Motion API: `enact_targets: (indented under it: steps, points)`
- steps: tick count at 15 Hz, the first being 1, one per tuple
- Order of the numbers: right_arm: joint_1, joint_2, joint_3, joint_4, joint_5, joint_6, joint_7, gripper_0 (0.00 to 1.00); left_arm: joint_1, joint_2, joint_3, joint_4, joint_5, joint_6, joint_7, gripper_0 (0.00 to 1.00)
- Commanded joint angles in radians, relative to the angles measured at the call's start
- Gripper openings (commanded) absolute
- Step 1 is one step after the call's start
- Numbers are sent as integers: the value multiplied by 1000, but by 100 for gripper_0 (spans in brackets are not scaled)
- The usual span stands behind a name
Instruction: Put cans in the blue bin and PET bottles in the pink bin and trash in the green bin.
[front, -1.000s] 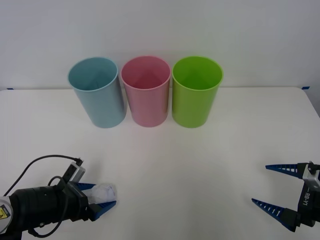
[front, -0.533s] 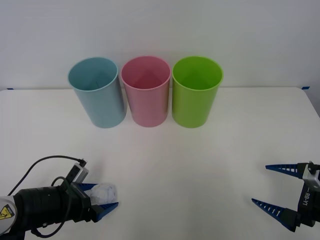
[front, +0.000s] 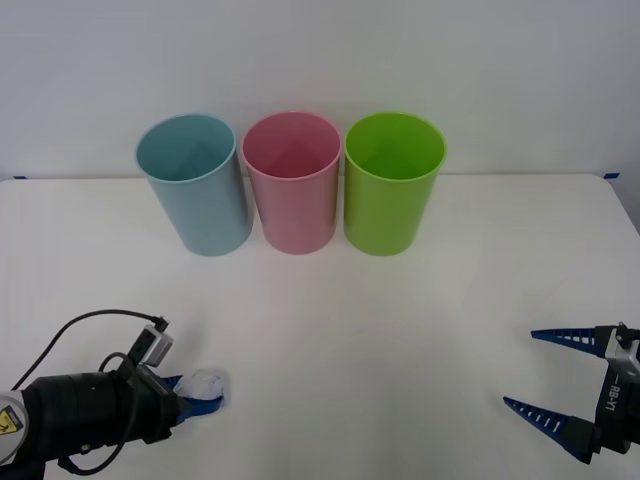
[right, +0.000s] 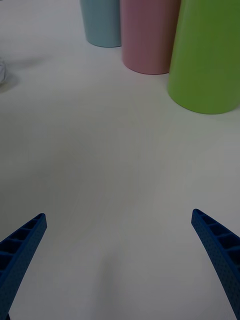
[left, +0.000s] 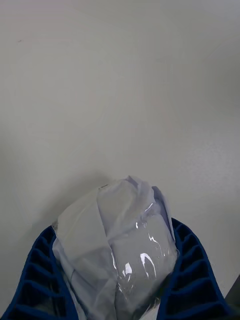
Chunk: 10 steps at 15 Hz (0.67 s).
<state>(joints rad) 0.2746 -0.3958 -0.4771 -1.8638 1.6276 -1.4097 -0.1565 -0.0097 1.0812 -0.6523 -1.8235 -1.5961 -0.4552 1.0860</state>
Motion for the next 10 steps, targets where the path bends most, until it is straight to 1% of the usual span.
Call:
enact_targets:
  steps: [1, 3, 4, 6, 7, 8, 9, 10]
  points:
    - [0, 0, 0, 0, 0, 0, 0, 100, 0, -1, 0, 3, 15, 1, -17, 0]
    - [0, 0, 0, 0, 0, 0, 0, 100, 2, -1, 5, 3, 53, 0, -66, 0]
    - [0, 0, 0, 0, 0, 0, 0, 100, 2, 0, 11, 3, 87, -5, -115, 0]
    - [0, 0, 0, 0, 0, 0, 0, 100, 20, -3, 56, 15, 157, -29, -219, 0]
    - [0, 0, 0, 0, 0, 0, 0, 100, 27, -24, 80, 40, 206, -53, -287, 0]
    - [0, 0, 0, 0, 0, 0, 0, 100, 34, -50, 115, 66, 231, -94, -336, 0]
    - [0, 0, 0, 0, 0, 0, 0, 100, 54, -78, 165, 81, 242, -137, -373, 0]
    - [0, 0, 0, 0, 0, 0, 0, 100, 79, -121, 224, 101, 251, -186, -422, 0]
